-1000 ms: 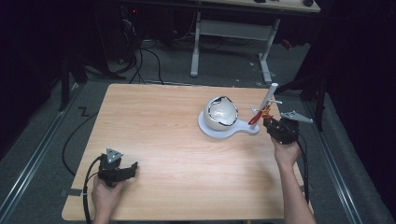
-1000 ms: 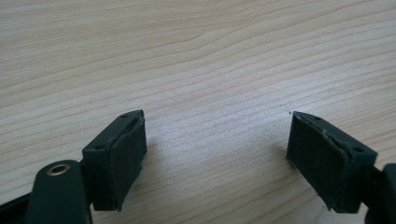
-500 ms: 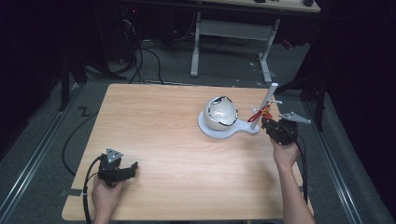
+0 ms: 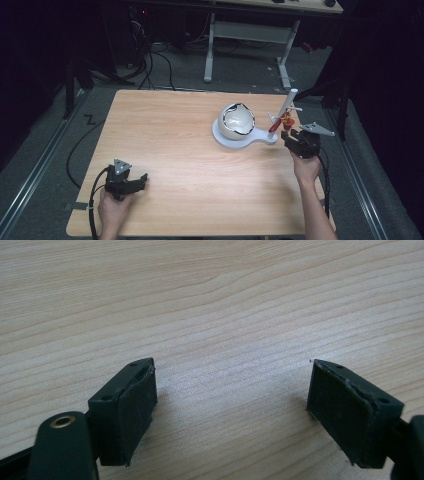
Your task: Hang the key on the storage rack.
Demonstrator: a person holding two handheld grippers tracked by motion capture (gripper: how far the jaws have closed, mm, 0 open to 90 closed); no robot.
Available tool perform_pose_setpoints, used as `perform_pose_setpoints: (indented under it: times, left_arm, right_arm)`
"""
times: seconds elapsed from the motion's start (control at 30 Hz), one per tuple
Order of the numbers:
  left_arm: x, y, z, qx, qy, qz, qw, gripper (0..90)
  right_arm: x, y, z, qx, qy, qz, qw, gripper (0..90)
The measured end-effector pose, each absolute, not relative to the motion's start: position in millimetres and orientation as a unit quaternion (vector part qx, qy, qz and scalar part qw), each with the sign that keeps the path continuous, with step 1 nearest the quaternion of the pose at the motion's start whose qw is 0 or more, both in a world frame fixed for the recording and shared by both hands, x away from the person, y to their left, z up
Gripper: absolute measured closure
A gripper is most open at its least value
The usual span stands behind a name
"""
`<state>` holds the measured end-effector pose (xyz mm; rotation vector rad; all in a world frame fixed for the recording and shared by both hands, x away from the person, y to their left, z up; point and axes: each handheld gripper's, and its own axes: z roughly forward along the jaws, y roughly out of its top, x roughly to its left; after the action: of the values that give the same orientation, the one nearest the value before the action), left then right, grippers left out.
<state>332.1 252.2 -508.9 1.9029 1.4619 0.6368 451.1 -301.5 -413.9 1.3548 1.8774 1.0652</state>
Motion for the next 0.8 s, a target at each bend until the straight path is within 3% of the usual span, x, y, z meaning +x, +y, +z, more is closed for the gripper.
perform_pose_setpoints:
  times: [0.8]
  left_arm:
    - [332.2, 252.2, -508.9, 0.725, 0.557, 0.243, 0.324, 20.4]
  right_arm:
    - [421.2, -309.0, -414.3, 0.505, 0.692, 0.430, 0.284, 56.2]
